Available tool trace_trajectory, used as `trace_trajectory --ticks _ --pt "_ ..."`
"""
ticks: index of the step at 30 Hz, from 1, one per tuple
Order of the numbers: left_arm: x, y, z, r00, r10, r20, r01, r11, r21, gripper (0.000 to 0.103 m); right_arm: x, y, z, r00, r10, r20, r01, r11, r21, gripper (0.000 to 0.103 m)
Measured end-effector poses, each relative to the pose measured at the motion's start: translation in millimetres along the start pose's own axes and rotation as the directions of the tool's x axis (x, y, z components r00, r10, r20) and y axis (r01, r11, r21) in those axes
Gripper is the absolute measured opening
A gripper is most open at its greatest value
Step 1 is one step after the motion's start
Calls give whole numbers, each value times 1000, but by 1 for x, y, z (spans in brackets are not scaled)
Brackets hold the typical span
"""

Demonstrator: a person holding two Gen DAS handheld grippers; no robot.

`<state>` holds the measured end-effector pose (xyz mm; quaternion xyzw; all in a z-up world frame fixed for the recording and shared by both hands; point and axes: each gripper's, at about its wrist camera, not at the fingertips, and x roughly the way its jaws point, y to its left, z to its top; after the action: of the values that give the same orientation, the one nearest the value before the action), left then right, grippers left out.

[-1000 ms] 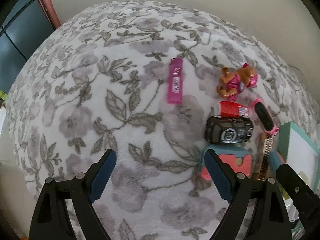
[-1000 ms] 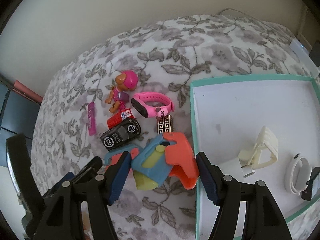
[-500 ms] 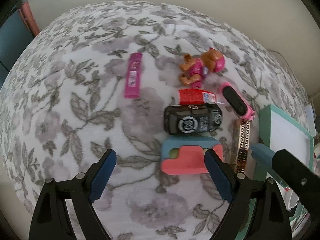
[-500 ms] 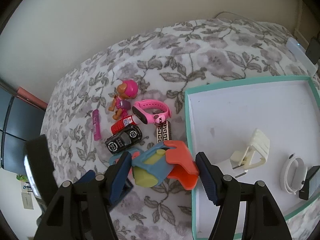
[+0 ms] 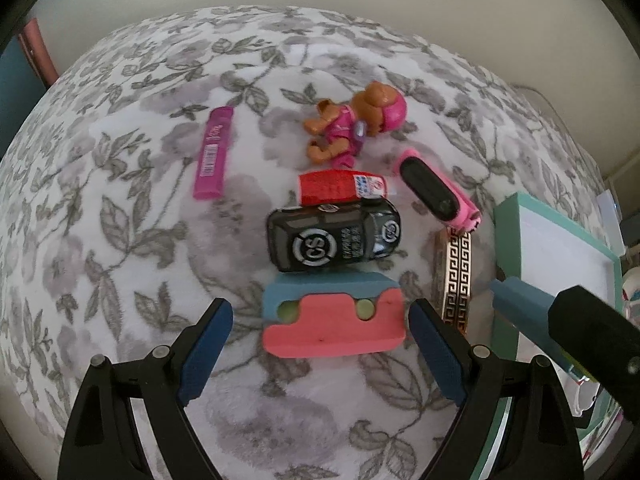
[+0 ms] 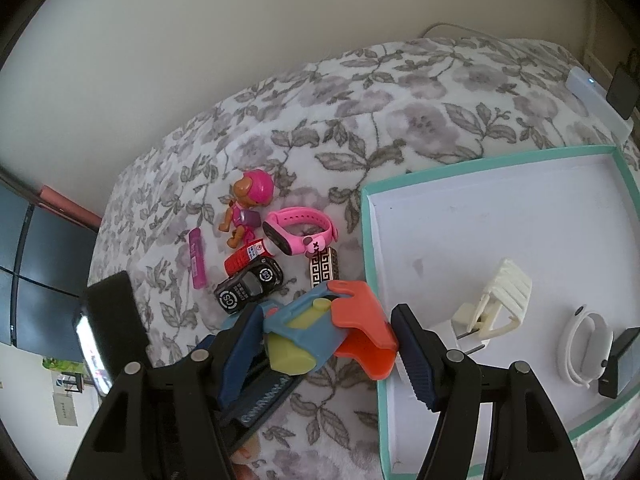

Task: Organize rigid objects
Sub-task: 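Grasp the pink-and-teal foam block with the left gripper while the right gripper grasps the blue-and-orange toy, then carry both items into the teal-rimmed tray and open both grippers to release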

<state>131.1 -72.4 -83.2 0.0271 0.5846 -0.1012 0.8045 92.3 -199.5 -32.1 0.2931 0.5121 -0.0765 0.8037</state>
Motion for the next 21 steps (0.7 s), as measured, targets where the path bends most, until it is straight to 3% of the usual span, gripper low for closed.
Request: trace_trajectory --ticks 5,13,16,21 --pt "7 -3 0 1000 23 -14 -23 1000 13 90 -1 -1 0 1000 5 1 -5 1000 5 69" --pt "5 6 4 1000 -7 -13 7 1000 -22 90 -1 -2 1 1000 7 0 -7 1000 7 69" --pt "3 7 7 1000 -20 -13 20 1000 -22 73 -1 -2 0 1000 8 1 -8 1000 9 69" --pt "-4 10 10 1000 -9 -21 8 999 -40 73 -5 -5 1 1000 11 6 -11 1000 20 69"
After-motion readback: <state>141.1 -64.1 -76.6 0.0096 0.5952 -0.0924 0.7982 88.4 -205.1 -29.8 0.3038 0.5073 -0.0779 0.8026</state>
